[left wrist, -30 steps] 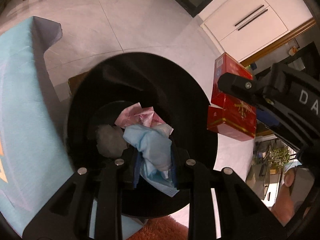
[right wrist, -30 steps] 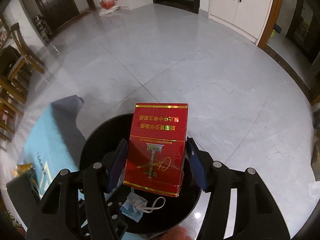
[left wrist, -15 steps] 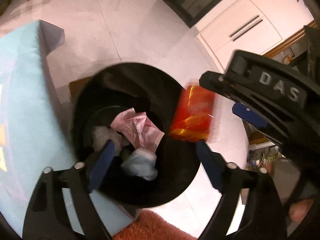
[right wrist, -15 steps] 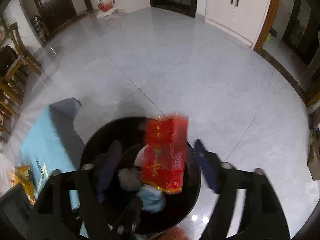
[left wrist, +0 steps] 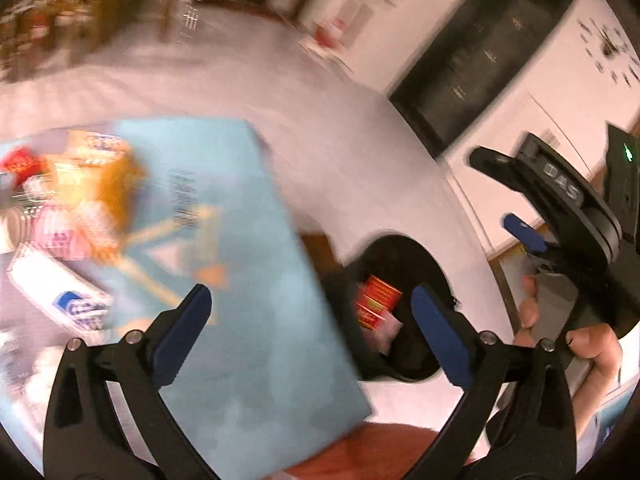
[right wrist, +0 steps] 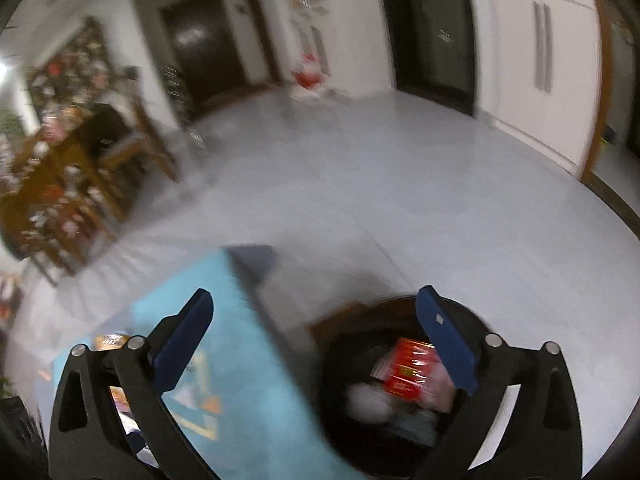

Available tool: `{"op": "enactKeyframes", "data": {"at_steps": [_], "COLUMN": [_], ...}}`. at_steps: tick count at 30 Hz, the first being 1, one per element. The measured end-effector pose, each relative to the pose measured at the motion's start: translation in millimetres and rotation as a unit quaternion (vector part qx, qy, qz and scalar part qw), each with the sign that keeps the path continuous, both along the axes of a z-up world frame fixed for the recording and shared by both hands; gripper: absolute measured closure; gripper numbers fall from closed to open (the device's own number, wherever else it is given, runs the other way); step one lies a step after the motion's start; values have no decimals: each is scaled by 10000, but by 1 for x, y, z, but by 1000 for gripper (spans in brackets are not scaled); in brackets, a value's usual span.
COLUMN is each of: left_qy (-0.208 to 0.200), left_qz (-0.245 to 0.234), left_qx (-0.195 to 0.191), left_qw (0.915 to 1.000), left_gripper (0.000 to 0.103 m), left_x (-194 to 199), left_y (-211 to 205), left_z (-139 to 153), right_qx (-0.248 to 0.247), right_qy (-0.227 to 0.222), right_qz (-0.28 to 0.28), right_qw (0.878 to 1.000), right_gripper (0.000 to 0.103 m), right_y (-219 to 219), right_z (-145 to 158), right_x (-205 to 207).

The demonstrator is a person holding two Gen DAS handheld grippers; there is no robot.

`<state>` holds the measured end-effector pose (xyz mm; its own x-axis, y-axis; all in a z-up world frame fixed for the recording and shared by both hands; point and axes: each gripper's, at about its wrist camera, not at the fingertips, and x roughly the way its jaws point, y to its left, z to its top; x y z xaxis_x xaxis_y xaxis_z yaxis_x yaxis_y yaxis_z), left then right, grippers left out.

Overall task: Collect trash
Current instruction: 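Move both tools back over the trash pile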

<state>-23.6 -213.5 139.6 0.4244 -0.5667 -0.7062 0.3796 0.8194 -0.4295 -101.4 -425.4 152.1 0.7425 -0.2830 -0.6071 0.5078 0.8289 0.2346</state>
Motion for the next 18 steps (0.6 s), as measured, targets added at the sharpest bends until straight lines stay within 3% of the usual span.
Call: {"op": "enactKeyframes", "data": {"at_steps": [6,10,14,18], "left_qy": [-224,-89,-4,318], "left_qz": [1145,1584,2026,2458], "left_qx": [590,549,614,357], "left_qw": [9914,9858,9773,9681], "left_gripper": [3,3,3,3], "left_x": [0,5,6,6], "left_y": [112,176,229,267], "left_z": [-2,-10,-26,-43], "right_qx": [361,219,-302,-353], "right_qy": [-431,-182,294,541], "right_qz": [1064,1707,2272,2706], "right_qw": [9927,9849,9729,9605], "right_gripper": [3,3,3,3], "right_y": [67,117,171,210], "right_z": [5,-8,-28,-50], "right_x": [30,51,64,67]}}
